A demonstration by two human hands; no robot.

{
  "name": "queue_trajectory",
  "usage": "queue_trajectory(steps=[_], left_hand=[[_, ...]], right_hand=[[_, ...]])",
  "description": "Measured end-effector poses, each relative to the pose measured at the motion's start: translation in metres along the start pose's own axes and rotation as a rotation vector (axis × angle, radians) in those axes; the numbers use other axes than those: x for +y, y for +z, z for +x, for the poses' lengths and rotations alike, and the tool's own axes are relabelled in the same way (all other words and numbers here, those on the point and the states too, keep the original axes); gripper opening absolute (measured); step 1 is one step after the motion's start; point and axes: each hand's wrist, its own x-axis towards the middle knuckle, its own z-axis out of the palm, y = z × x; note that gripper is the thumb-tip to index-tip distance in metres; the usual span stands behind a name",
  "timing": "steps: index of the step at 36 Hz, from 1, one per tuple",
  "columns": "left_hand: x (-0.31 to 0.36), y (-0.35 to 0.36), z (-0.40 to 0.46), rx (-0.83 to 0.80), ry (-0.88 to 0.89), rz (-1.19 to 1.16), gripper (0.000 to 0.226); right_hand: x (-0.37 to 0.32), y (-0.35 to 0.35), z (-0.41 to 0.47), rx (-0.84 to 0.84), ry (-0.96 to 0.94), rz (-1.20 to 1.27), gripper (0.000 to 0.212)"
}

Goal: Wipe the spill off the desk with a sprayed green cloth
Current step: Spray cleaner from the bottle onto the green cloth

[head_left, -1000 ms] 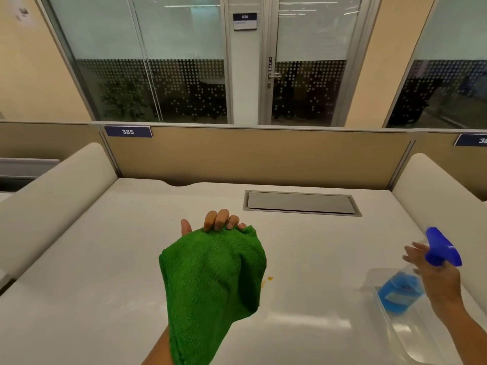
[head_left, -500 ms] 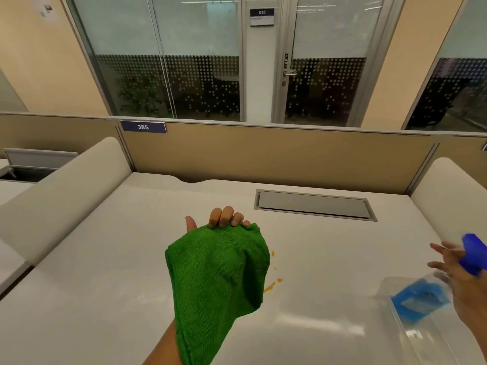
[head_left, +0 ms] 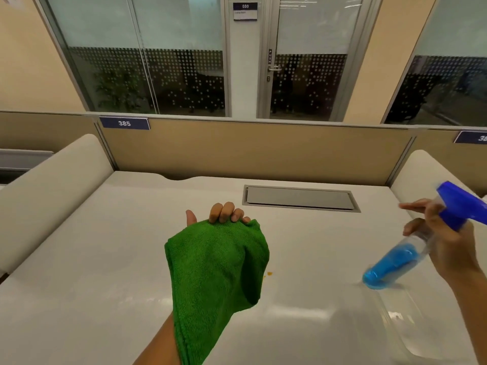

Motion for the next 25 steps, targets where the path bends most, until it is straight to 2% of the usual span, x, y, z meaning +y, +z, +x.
queue_trajectory(steps=[4,6,8,15,22,25], left_hand=[[-0.004,0.000,0.002,-0.015,-0.021,-0.019,0.070],[-0.005,0.000,0.004,-0.033,-0.020,-0.026,0.065],[-0.006,0.001,0.006,-0.042,-0.024,-0.035,0.061],[-0.007,0.003,0.012,-0.050,-0.033,-0.032,0.057],[-0.008,0.000,0.017,-0.097,-0.068,-0.082,0.070],[-0.004,-0.002,0.019,-0.092,-0.039,-0.042,0.063]], right_hand=[[-0.002,0.023,-0.001,-0.054,0.020,0.048,0.018],[0.000,0.030,-0.002,-0.106,0.054,0.079,0.042],[0.001,0.042,-0.005,-0.142,0.077,0.082,0.050],[-0.001,0.089,-0.014,-0.212,0.086,0.037,0.037],[-0.011,0.134,-0.028,-0.374,0.109,0.038,0.019],[-0.021,0.152,-0.037,-0.421,0.121,-0.022,0.023]])
